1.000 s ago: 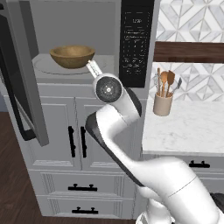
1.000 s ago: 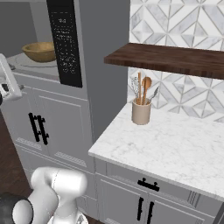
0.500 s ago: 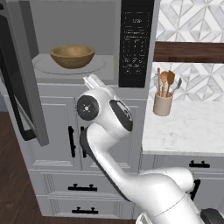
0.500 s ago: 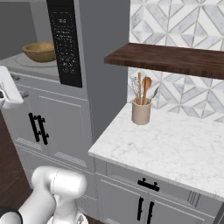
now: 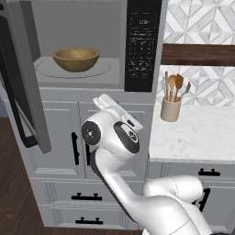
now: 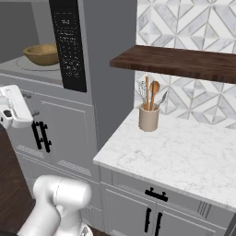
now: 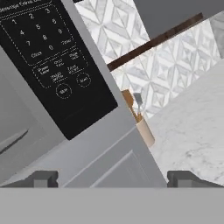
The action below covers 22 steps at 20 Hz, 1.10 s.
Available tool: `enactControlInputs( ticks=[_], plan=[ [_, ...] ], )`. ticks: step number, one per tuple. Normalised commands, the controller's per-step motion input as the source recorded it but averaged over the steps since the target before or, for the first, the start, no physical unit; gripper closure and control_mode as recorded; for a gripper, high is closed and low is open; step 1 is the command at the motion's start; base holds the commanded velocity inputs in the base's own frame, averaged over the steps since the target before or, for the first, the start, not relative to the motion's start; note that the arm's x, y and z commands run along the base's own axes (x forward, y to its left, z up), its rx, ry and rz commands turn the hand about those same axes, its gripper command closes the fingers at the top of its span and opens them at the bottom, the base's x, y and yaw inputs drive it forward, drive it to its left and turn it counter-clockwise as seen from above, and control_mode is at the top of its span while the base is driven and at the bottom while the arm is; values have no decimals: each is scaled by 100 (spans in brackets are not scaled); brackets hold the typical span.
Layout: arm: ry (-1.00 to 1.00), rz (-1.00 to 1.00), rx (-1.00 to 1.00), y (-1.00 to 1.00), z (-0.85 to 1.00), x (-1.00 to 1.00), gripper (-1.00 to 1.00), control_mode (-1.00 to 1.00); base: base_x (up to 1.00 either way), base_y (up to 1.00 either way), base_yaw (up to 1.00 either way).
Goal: Open the microwave, place the bowl with waffle inside the microwave, then close the microwave door and turn it on.
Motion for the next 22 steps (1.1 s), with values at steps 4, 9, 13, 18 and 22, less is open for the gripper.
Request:
enactControlInputs(
  ticks=[4, 9, 13, 18, 22],
  plan=[
    [0, -5, -14, 10, -53, 0, -100, -100, 0, 0, 0],
    [0, -7, -11, 40, -40, 0, -100, -100, 0, 0, 0],
    [0, -10, -15, 60, -36, 0, -100, -100, 0, 0, 0],
    [-5, -11, -16, 75, -31, 0, -100, -100, 0, 0, 0],
    [-16, -8, -13, 98, -13, 0, -100, -100, 0, 0, 0]
  ],
)
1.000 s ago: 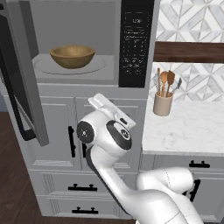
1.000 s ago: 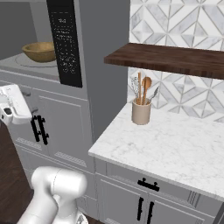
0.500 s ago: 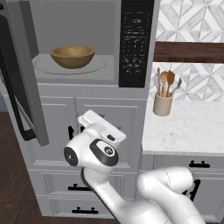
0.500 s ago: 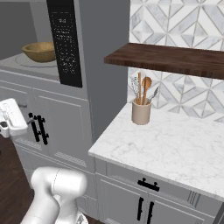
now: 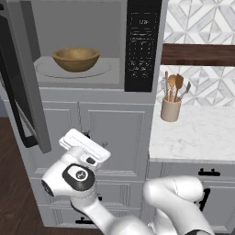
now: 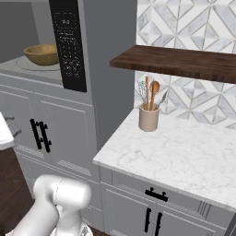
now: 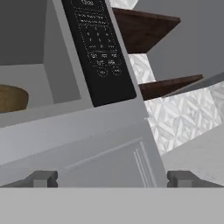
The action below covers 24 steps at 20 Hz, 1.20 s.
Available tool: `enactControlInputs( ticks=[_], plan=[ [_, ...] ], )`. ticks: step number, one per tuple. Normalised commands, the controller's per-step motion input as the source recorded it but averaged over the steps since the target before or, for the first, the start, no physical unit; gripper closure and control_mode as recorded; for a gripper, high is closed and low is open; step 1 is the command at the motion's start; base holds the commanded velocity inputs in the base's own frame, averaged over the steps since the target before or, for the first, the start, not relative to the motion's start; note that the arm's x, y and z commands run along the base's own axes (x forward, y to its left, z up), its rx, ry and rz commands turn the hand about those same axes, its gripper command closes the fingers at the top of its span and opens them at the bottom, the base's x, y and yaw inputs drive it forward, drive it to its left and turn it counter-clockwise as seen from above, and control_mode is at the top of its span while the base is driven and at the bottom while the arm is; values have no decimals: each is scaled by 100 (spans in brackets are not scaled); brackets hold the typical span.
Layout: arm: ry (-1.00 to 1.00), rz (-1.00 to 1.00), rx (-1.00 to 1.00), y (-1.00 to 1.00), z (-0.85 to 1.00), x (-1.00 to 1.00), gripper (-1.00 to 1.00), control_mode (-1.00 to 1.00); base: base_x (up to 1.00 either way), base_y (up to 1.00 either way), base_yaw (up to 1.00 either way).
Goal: Open the microwave, place the bowl with waffle inside the microwave, then close the microwave door and turn it on.
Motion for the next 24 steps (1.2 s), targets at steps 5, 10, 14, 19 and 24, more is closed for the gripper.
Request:
enactControlInputs(
  ticks=[5, 10, 14, 19, 24],
  plan=[
    [-11, -9, -16, 100, -10, 0, 100, -100, 0, 0, 0],
    [-9, -5, -14, 95, -2, 0, 100, -100, 0, 0, 0],
    [-11, 0, -9, 76, 0, 0, 100, -100, 0, 0, 0],
    [-15, 1, -7, 53, 0, 0, 100, -100, 0, 0, 0],
    [-17, 11, -7, 41, 0, 0, 100, -100, 0, 0, 0]
  ],
)
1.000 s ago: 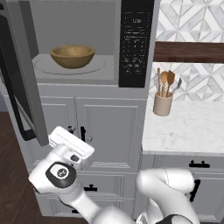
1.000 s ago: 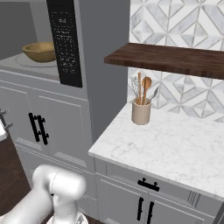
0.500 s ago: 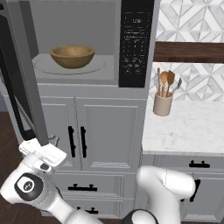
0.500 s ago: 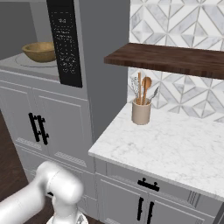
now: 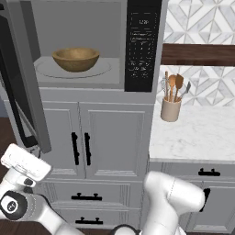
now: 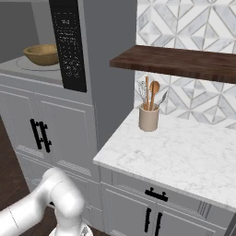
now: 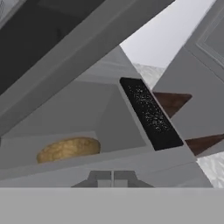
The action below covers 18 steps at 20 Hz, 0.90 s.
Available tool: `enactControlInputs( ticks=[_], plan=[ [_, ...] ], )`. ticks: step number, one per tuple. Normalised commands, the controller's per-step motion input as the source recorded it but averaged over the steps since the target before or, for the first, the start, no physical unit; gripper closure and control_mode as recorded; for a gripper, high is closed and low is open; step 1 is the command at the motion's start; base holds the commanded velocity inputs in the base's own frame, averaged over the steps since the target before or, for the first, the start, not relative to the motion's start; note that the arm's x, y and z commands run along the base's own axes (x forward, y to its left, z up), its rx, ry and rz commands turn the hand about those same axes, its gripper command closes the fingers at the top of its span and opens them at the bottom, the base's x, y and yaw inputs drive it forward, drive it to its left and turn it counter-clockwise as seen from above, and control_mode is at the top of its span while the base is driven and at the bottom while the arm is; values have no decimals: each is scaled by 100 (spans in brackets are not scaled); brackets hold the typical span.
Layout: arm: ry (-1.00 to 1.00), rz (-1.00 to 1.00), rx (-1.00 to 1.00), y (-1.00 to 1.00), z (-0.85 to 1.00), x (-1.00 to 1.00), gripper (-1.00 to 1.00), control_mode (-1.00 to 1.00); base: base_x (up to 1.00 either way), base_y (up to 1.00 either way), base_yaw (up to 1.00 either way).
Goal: Open the microwave, place the bowl with waffle inside the microwave, then close the microwave door and turn it on.
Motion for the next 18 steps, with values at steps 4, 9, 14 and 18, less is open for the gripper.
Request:
enactControlInputs(
  ticks=[4, 9, 14, 18],
  plan=[
    [-17, 16, -1, 43, 0, 0, 100, -100, 0, 0, 0],
    [-8, 17, 0, 39, 16, 0, 100, -100, 0, 0, 0],
    [-1, 16, 3, 22, 48, 0, 100, -100, 0, 0, 0],
    [-9, 12, 9, 5, 59, -4, 100, -100, 0, 0, 0]
  ],
)
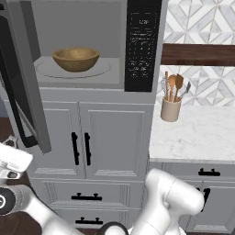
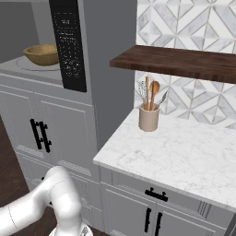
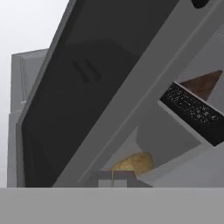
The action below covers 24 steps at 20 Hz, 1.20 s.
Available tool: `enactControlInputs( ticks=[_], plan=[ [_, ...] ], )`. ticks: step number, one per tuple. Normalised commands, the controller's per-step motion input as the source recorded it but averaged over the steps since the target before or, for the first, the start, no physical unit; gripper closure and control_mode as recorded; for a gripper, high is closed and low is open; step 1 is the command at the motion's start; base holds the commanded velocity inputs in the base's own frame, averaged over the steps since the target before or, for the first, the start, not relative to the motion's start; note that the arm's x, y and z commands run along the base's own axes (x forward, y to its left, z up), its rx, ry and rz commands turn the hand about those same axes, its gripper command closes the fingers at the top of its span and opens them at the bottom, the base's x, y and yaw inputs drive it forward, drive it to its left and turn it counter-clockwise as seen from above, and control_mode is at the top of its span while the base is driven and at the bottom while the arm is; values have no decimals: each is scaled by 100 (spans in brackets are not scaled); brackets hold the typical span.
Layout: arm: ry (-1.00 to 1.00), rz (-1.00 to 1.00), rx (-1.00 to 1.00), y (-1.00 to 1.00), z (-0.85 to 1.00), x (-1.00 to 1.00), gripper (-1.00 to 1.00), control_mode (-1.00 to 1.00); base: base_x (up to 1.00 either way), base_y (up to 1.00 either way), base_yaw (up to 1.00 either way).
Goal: Open the microwave, place the bowl with waffle inside the microwave, then close the microwave door and turn it on.
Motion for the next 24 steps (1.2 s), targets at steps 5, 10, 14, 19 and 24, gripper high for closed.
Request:
enactControlInputs(
  ticks=[5, 10, 14, 19, 24],
  plan=[
    [-16, 6, 12, -1, 55, -23, 100, -100, 0, 0, 0],
    [-19, 3, 21, -34, 56, -35, 100, -100, 0, 0, 0],
    [-14, 1, 32, -65, 73, -13, 100, -100, 0, 0, 0],
    [-8, 1, 39, -89, 77, -2, 100, -100, 0, 0, 0],
    [-1, 12, 44, -100, 63, 1, 100, -100, 0, 0, 0]
  ],
)
